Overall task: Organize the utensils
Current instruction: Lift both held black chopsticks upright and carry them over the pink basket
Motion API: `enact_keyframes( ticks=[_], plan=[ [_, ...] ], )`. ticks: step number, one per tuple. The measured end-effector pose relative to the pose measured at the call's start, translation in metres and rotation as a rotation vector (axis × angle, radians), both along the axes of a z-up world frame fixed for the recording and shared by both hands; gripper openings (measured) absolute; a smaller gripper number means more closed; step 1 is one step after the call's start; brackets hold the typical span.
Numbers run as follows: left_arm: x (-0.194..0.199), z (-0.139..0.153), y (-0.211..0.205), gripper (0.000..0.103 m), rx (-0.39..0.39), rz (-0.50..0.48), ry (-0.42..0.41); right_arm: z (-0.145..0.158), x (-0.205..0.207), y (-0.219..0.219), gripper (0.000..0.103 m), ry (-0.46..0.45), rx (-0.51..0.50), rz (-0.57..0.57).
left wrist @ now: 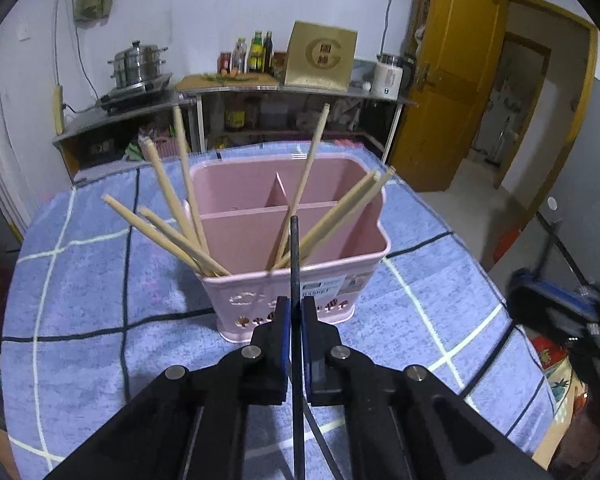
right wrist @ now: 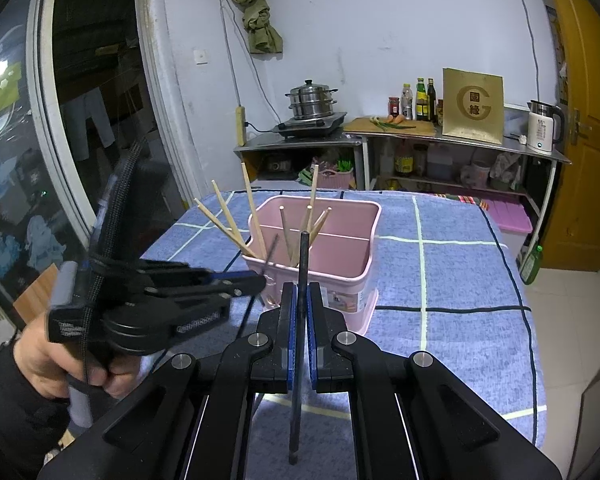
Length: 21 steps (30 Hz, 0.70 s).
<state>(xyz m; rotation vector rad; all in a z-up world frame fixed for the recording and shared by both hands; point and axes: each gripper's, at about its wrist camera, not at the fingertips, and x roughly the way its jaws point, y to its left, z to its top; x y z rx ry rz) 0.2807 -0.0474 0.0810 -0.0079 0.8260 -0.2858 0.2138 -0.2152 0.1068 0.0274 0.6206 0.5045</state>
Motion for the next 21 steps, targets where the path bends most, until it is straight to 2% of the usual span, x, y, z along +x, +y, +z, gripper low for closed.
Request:
enact_keyframes(
  ticks=[9, 21],
  plan=[
    [-0.040, 0.053, 0.013, 0.005, -0.013, -0.018, -0.116, 0.007, -0.005, 0.005, 0.004, -0.015, -0.004, -0.003],
    [-0.067, 0.085, 0.010, 0.005, 0.007, -0.040, -0.180, 0.025, -0.016, 0.009, 0.004, -0.057, -0.012, -0.006]
  ],
)
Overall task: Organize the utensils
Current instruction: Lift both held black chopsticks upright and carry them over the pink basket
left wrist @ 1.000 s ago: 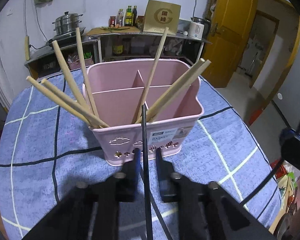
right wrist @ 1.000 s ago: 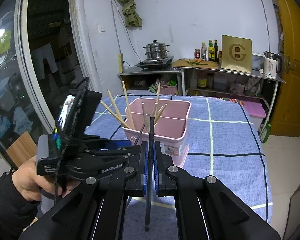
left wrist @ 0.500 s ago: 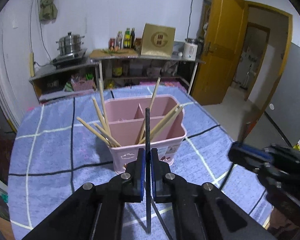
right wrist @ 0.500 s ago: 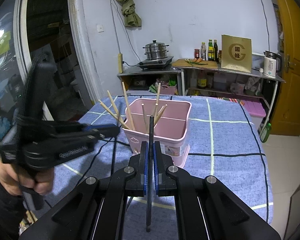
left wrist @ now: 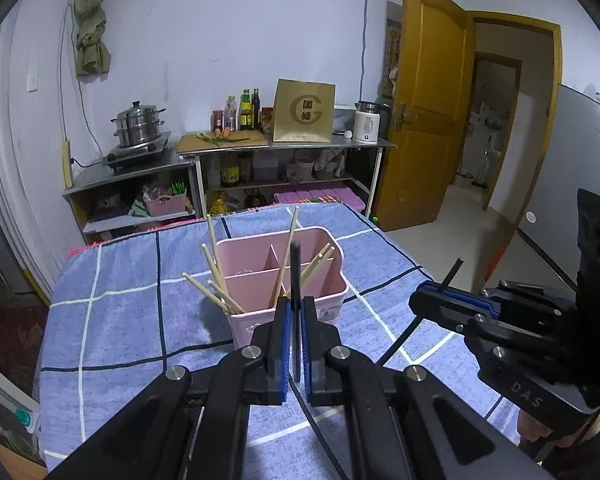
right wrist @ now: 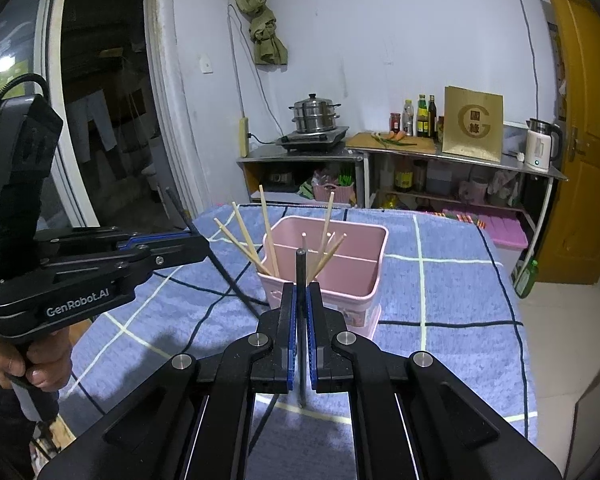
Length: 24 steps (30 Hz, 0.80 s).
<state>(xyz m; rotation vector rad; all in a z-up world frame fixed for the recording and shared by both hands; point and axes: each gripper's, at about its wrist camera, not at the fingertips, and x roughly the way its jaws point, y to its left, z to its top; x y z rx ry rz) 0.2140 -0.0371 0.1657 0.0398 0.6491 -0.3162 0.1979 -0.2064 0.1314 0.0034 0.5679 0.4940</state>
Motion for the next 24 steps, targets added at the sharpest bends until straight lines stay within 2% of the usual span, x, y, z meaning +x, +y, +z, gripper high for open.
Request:
enact_keyframes(
  ticks=[12, 24],
  plan=[
    [-0.009, 0.031, 0.003, 0.005, 0.010, 0.009, -0.053, 0.025, 0.008, 0.002, 0.004, -0.056, 0.036, -0.012],
    [0.014, 0.079, 0.013, 0.004, -0.010, 0.043, -0.134, 0.070, 0.028, 0.018, 0.004, -0.173, 0.114, 0.002]
  ],
)
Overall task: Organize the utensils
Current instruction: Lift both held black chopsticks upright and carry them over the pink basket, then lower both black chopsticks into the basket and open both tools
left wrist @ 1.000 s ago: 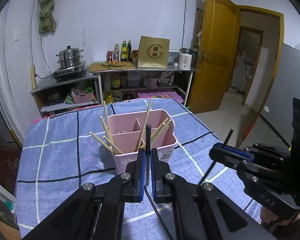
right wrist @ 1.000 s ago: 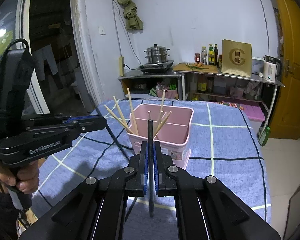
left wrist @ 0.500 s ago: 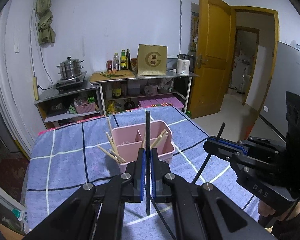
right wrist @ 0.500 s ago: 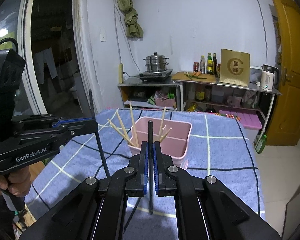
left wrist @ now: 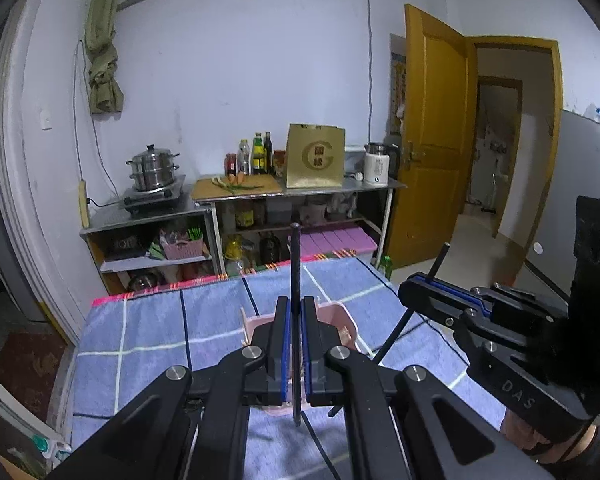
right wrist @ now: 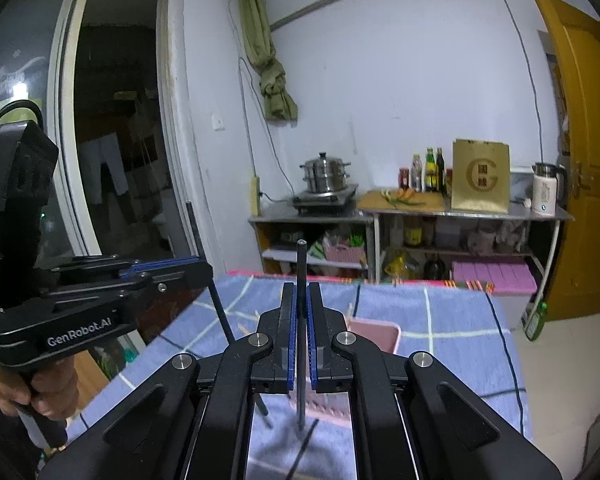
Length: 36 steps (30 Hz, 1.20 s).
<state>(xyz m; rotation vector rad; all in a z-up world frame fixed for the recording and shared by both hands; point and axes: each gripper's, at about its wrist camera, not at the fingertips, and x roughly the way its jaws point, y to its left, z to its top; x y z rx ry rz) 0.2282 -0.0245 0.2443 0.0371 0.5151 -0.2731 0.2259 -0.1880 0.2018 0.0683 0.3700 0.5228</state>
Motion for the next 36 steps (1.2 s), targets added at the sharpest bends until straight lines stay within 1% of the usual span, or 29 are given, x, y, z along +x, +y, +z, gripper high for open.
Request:
enact_keyframes(
  ticks=[8, 12, 15, 22, 28, 36],
  plan=[
    [0.031, 0.008, 0.014, 0.004, -0.031, 0.021, -0.016, 0.010, 0.020, 0.008, 0.004, -0.044, 0.020, -0.001],
    [0.047, 0.007, 0.018, 0.004, -0.050, 0.016, -0.022, 0.008, 0.031, 0.010, 0.004, -0.055, 0.022, -0.012],
    [0.059, 0.003, 0.016, 0.004, -0.044, 0.013, -0.029, 0.003, 0.042, 0.011, 0.004, -0.049, 0.029, -0.018],
    [0.087, -0.027, 0.016, 0.004, -0.053, 0.003, -0.003, -0.022, 0.065, 0.013, 0.004, -0.014, 0.024, -0.028],
    [0.107, -0.058, 0.017, 0.005, -0.048, 0.006, 0.044, -0.042, 0.077, 0.014, 0.004, 0.024, 0.021, -0.029],
    [0.114, -0.089, 0.015, 0.005, -0.036, -0.004, 0.103, -0.063, 0.086, 0.018, 0.004, 0.089, 0.000, -0.004]
  ],
)
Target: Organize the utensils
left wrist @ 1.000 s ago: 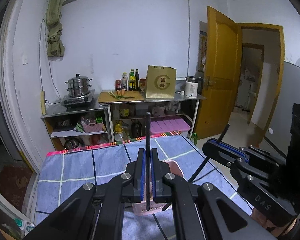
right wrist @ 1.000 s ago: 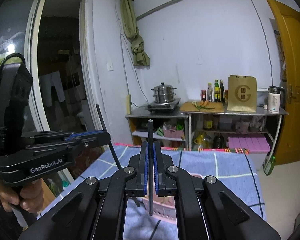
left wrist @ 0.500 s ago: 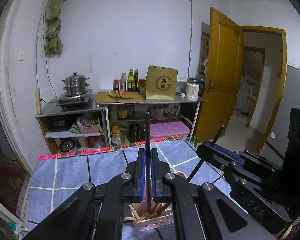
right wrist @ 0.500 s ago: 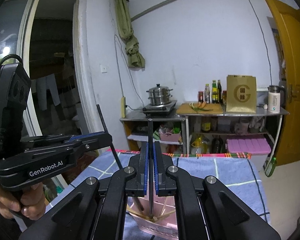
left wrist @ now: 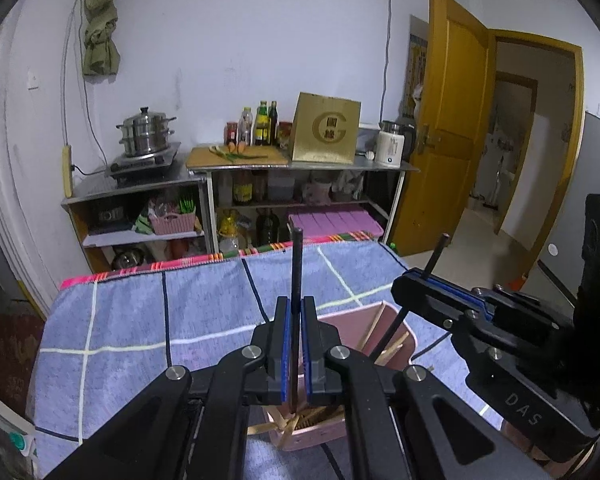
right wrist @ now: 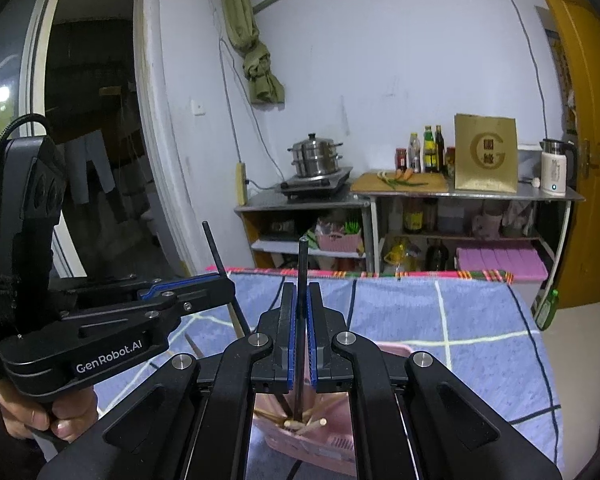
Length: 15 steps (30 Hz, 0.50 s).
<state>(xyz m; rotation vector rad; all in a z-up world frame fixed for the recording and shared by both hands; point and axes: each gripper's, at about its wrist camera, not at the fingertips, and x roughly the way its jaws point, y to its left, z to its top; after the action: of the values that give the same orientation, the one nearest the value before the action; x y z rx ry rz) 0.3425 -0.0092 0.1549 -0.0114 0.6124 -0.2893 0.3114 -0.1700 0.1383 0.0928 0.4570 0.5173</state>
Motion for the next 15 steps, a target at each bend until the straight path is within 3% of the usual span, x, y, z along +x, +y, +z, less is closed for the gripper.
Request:
enact_keyframes(
  ticks=[4, 7, 11, 15],
  plan=[
    [-0.002, -0.004, 0.001, 0.005, -0.008, -0.003, 0.007, -0.002, -0.001, 0.000, 0.005, 0.016, -0.009, 0.012],
    [-0.006, -0.001, 0.004, 0.006, -0.012, 0.003, 0.000, 0.002, -0.005, -0.001, 0.011, 0.007, -0.013, 0.006],
    [-0.016, 0.008, 0.007, 0.018, -0.028, 0.007, -0.016, 0.010, -0.015, -0.006, 0.012, -0.008, -0.006, 0.000],
    [-0.034, 0.017, 0.011, 0.021, -0.042, 0.017, -0.038, 0.018, -0.030, -0.013, 0.012, -0.026, -0.004, -0.011]
  ],
)
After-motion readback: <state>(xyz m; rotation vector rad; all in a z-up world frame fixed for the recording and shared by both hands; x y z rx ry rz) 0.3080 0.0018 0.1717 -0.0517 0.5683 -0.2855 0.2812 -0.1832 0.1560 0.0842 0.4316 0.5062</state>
